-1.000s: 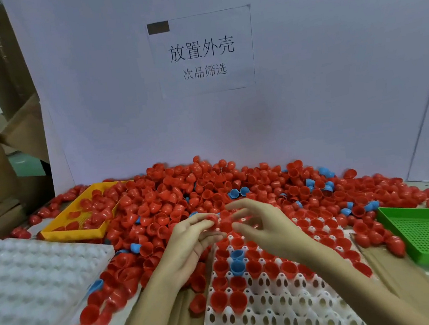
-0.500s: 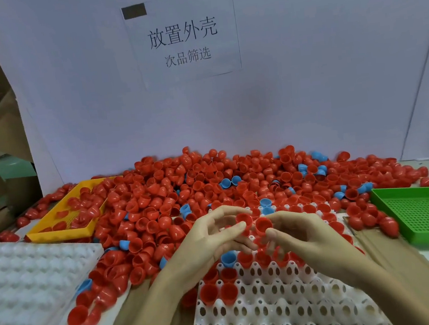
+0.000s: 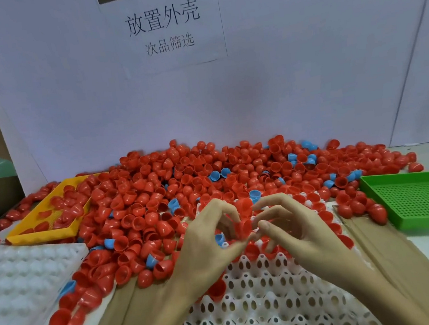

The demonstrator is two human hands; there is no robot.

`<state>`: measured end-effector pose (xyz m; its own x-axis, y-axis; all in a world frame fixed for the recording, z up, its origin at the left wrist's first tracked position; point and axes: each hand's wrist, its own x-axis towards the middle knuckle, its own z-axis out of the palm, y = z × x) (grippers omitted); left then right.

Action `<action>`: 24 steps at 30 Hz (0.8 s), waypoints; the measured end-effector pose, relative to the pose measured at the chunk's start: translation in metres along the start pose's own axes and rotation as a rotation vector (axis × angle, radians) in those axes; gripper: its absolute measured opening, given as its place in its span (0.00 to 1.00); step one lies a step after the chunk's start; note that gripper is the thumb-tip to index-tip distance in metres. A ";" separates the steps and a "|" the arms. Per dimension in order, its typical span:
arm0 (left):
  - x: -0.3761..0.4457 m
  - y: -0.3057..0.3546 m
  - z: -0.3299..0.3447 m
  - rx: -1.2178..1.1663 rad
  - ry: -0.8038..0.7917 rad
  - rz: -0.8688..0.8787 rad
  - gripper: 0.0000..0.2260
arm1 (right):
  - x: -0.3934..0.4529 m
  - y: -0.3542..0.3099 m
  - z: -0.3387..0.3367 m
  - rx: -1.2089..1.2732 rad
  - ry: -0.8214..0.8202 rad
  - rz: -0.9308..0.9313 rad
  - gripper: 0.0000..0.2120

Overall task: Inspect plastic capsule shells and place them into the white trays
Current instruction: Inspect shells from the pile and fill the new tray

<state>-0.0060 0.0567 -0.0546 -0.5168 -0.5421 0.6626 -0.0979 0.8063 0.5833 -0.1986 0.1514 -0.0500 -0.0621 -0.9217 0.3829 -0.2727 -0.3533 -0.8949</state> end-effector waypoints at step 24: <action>0.002 0.016 0.000 -0.474 -0.141 -0.232 0.14 | -0.002 -0.005 -0.005 -0.162 0.213 -0.147 0.19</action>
<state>-0.0086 0.0680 -0.0437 -0.6394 -0.6299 0.4409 0.1544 0.4565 0.8762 -0.2016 0.1562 -0.0454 -0.2061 -0.8024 0.5601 -0.4418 -0.4344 -0.7849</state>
